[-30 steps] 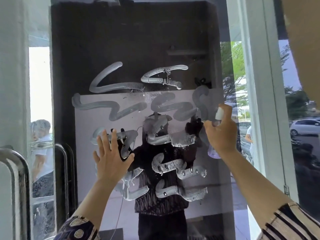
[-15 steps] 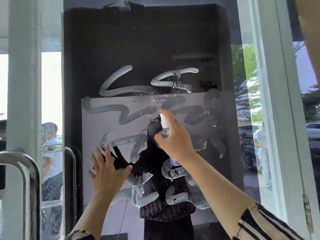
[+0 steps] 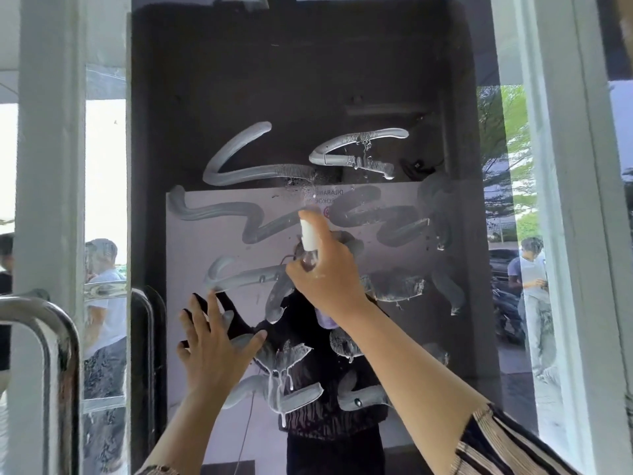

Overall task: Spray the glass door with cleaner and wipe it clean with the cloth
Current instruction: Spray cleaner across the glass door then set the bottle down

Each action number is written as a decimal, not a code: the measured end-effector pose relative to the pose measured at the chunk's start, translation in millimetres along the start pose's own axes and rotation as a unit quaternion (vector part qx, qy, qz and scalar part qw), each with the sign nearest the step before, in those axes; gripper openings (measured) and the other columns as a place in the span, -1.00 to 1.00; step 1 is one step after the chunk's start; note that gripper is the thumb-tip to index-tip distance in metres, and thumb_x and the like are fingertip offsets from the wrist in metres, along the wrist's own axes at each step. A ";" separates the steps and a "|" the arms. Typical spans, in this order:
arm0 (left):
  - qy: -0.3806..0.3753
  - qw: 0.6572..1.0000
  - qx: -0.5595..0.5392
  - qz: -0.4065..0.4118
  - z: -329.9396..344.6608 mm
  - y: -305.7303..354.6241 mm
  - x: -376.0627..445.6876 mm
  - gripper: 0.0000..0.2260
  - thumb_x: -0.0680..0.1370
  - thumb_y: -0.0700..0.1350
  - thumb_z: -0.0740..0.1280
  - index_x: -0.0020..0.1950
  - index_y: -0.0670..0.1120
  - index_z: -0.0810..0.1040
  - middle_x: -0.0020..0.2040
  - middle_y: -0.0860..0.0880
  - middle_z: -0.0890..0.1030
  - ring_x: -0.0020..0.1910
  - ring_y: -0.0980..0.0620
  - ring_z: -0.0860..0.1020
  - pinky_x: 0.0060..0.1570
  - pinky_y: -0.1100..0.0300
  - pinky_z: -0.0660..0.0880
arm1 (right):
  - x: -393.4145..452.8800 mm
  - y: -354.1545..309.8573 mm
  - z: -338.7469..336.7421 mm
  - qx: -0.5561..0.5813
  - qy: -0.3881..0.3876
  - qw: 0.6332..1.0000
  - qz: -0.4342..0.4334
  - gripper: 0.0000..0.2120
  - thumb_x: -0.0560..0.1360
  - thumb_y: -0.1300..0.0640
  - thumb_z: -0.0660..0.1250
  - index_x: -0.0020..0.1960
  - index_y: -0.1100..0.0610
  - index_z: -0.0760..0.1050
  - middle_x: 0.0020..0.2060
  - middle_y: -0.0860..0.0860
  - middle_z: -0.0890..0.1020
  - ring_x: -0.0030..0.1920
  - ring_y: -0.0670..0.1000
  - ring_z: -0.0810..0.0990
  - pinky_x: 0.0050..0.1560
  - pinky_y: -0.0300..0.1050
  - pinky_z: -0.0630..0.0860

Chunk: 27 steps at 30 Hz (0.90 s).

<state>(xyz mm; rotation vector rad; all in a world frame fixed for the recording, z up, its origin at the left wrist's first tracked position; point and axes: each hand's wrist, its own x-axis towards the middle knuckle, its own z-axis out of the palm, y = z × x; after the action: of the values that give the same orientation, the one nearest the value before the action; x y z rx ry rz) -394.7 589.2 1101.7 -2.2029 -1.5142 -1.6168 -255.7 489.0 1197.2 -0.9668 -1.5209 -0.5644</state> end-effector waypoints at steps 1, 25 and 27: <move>-0.001 1.000 -0.011 -0.003 0.7 -0.1 -1.7 -0.05 0.37 0.22 0.37 0.49 -0.07 -0.17 0.51 -0.16 -0.18 0.47 -0.17 -0.18 0.33 -0.26 0.04 | -9.1 4.2 -3.1 -0.009 -0.004 1.000 0.005 -0.41 0.34 0.22 0.29 0.24 -0.19 0.16 -0.27 -0.20 0.47 -0.35 -0.15 0.46 -0.31 -0.13 0.48; -0.255 0.952 -0.036 0.165 136.0 75.0 -285.3 -0.17 0.45 0.21 0.27 0.50 -0.03 -0.16 0.51 -0.15 -0.19 0.46 -0.14 -0.24 0.35 -0.26 -0.17 | -365.4 55.8 -202.6 -0.220 0.018 0.911 0.347 -0.56 0.46 0.13 0.31 0.27 0.07 0.22 -0.38 0.01 0.49 -0.42 0.06 0.49 -0.38 -0.19 0.32; -0.279 0.945 -0.044 0.162 146.3 88.9 -318.4 -0.18 0.46 0.21 0.27 0.50 -0.02 -0.16 0.51 -0.14 -0.20 0.46 -0.12 -0.25 0.35 -0.26 -0.17 | -396.9 56.9 -227.5 -0.229 0.019 0.892 0.390 -0.67 0.52 0.11 0.24 0.23 0.17 0.29 -0.29 0.06 0.55 -0.28 0.15 0.55 -0.30 -0.14 0.33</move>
<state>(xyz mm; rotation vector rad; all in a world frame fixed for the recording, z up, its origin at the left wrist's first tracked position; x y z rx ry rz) -225.9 402.6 842.2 -2.9368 -1.0674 -1.0312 -92.9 235.1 848.6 -1.7949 -0.8422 -0.3445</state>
